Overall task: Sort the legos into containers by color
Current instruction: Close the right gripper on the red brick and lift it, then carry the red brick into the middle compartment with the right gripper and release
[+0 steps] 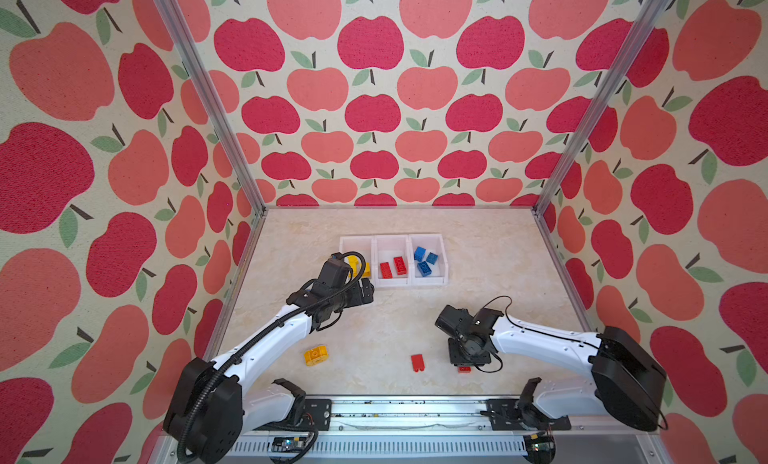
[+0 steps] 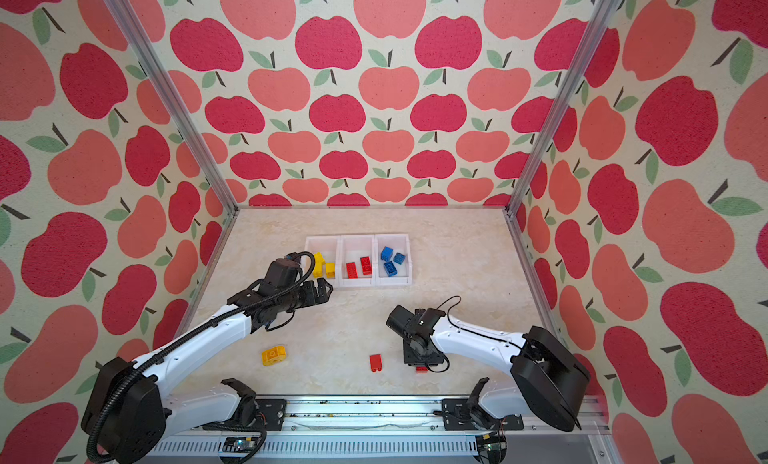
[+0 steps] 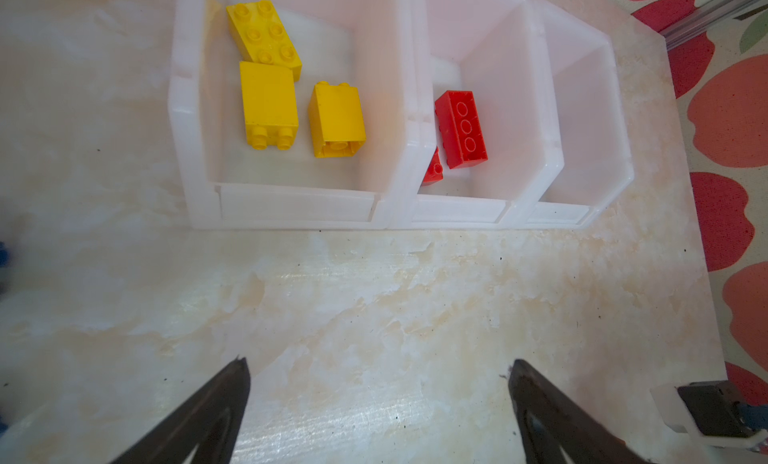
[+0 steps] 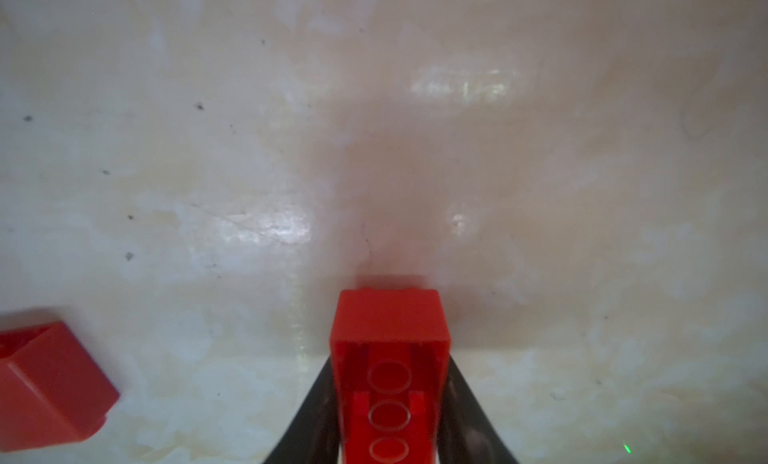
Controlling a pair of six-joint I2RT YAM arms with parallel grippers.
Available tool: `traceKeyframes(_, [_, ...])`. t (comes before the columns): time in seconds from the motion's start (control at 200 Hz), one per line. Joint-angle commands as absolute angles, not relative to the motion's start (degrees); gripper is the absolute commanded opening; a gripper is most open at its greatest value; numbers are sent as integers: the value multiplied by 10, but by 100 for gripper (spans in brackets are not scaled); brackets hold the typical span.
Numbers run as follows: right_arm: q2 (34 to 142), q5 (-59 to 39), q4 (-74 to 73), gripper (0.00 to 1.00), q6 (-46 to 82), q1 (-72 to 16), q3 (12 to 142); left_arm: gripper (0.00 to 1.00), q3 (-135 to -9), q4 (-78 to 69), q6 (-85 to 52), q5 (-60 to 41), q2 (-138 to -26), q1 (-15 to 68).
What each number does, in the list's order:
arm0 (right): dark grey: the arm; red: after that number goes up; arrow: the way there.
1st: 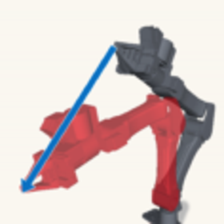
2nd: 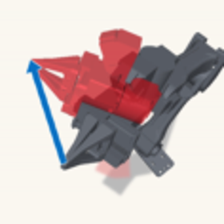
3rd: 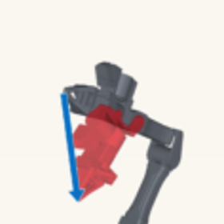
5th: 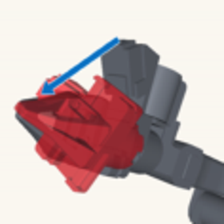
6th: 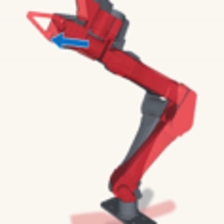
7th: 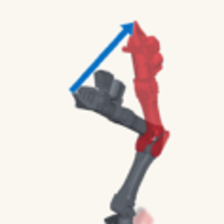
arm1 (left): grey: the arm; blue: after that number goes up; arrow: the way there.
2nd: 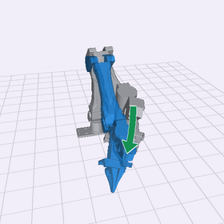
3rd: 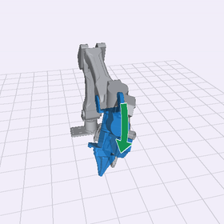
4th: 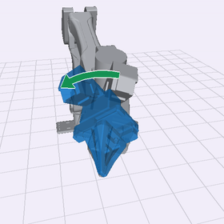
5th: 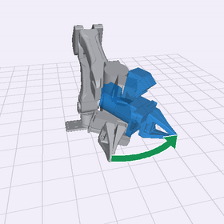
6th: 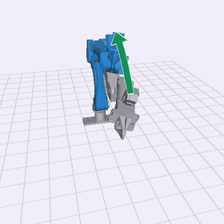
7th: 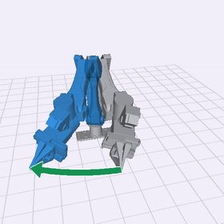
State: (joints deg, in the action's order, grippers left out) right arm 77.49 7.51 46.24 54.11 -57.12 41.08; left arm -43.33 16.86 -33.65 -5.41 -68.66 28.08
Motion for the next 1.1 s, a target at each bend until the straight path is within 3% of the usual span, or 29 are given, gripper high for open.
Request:
traceKeyframes(0.0, [769, 95, 489, 32, 524, -577, 455, 99, -427, 165, -341, -53, -674, 277])
traceKeyframes(0.49, [887, 116, 468, 32, 382, -567, 679, 99, -413, 169, -345, -50, -654, 272])
traceKeyframes(1.096, [1115, 48, 421, 32, 261, -482, 985, 99, -410, 181, -346, -46, -635, 267])
